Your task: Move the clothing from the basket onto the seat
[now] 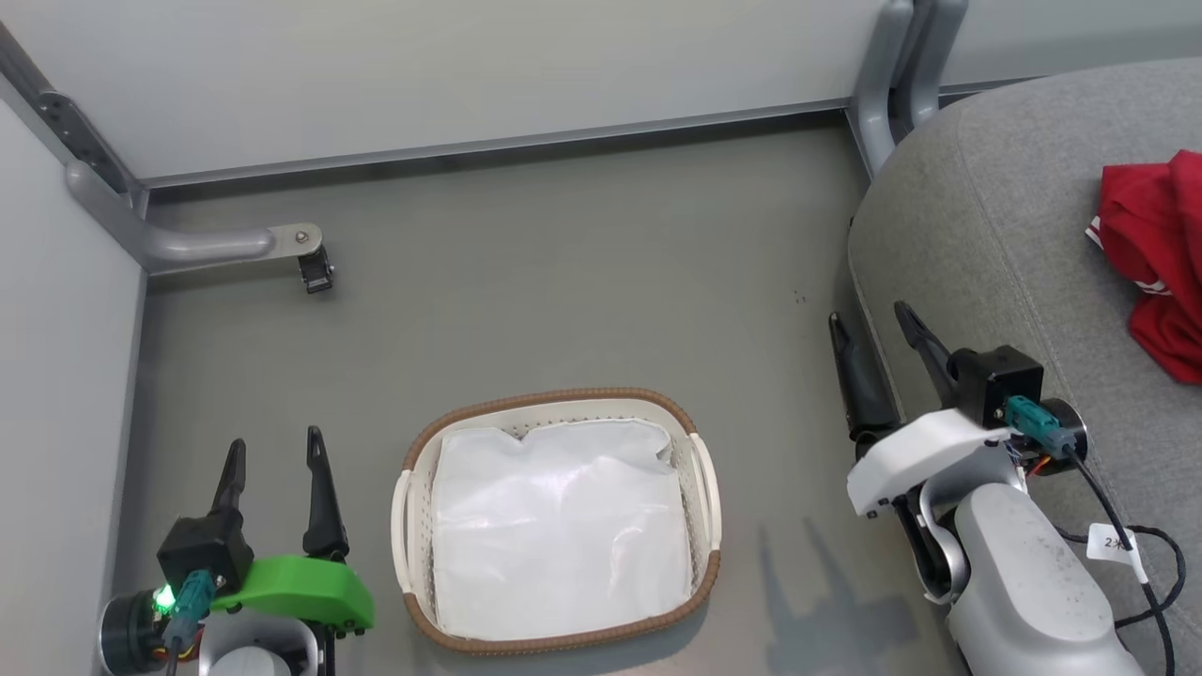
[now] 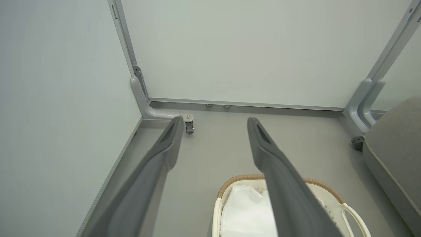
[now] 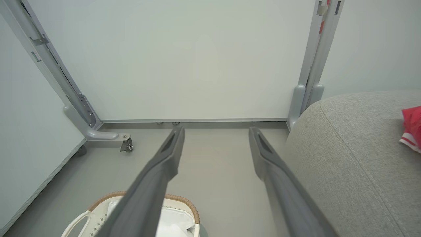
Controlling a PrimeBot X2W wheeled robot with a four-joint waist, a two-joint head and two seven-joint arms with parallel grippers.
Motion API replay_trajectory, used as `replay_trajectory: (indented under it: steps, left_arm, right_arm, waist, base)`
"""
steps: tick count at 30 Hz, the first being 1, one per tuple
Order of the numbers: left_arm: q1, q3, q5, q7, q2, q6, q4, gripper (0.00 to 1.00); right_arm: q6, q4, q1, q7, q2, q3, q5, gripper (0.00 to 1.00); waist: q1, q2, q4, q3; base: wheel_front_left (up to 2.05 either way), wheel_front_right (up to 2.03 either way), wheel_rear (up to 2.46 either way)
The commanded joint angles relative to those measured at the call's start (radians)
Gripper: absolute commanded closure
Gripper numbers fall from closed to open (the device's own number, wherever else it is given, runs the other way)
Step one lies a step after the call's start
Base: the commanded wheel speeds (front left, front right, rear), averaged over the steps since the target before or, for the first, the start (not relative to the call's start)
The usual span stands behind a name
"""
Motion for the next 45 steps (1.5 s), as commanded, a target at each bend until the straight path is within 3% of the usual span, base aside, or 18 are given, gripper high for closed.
replay_trajectory:
  steps: [1,23,24,45]
  left_arm:
    - [0.025,0.006,-0.004,0.000,0.002,-0.003,-0.007,0.00]
    - [0.150,0.013,-0.047,0.000,0.002,-0.016,-0.019,0.00]
    - [0.136,0.009,-0.048,0.000,0.000,-0.015,-0.020,1.00]
    - [0.102,0.035,-0.390,0.095,-0.002,-0.045,-0.024,1.00]
  right_arm:
    - [-0.001,-0.002,0.033,0.000,-0.002,0.002,0.003,0.00]
    - [-0.001,0.019,0.192,0.000,0.002,0.044,0.039,0.00]
    - [0.000,0.017,0.177,0.000,0.007,0.044,0.037,1.00]
    - [0.000,-0.041,0.212,0.094,0.009,-0.026,0.374,1.00]
  waist:
    - [0.0000,0.0000,0.012,-0.021]
    - [0.0000,0.0000,0.009,-0.123]
    - [0.0000,0.0000,0.009,-0.121]
    - [0.0000,0.0000,0.010,-0.128]
  base:
    - [0.00,0.00,0.00]
    - [0.00,0.00,0.00]
    - [0.00,0.00,0.00]
    - [0.00,0.00,0.00]
